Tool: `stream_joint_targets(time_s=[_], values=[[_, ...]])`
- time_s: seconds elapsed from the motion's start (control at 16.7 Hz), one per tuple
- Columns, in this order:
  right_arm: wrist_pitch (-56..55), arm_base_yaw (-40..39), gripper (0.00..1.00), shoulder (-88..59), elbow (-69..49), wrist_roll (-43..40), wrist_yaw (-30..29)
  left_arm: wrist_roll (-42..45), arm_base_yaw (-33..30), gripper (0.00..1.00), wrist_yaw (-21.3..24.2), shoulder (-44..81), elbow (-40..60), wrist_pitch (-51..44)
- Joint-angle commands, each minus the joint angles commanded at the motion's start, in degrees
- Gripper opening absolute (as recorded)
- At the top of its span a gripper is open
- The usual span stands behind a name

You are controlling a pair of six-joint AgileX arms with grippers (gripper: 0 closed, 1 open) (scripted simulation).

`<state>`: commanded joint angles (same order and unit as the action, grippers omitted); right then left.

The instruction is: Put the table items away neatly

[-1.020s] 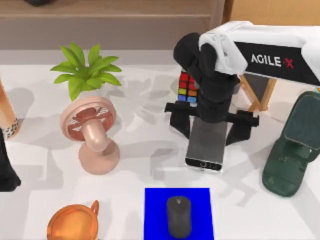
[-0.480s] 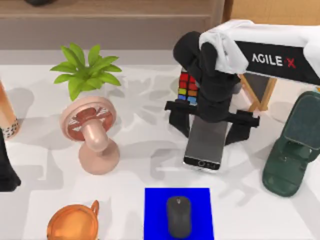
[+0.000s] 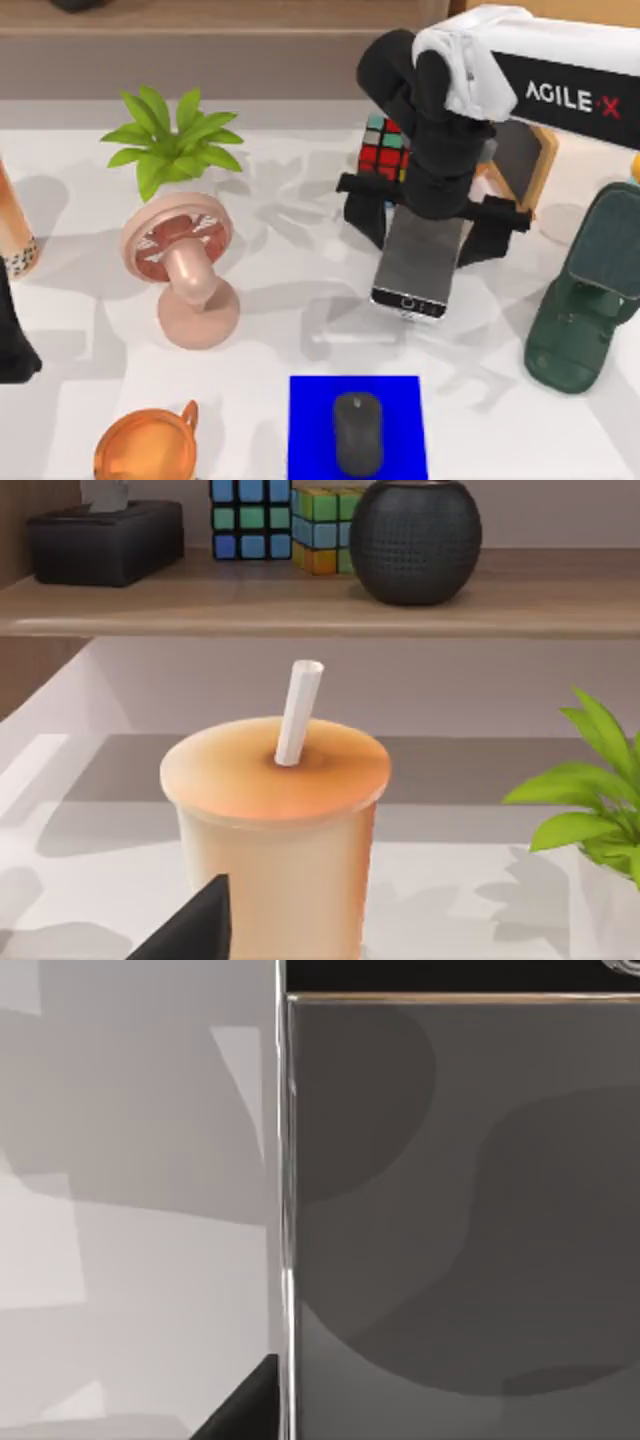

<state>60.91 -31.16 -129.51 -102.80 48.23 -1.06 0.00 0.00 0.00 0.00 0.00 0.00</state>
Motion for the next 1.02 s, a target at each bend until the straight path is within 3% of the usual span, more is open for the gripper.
stream_joint_targets(time_s=[0.66, 0.84, 1.02], values=[[1.86, -1.95, 0.00, 0.67, 0.73, -0.17, -1.45, 0.00, 0.00, 1.00, 0.00, 0.00, 0.00, 0.00], [0.99, -6.78, 0.00, 6.51, 6.67, 6.42, -8.89, 0.00, 0.00, 1.00, 0.00, 0.00, 0.00, 0.00], [-0.37, -14.05, 0.00, 15.90, 15.63, 13.39, -21.07, 0.00, 0.00, 1.00, 0.00, 0.00, 0.00, 0.00]])
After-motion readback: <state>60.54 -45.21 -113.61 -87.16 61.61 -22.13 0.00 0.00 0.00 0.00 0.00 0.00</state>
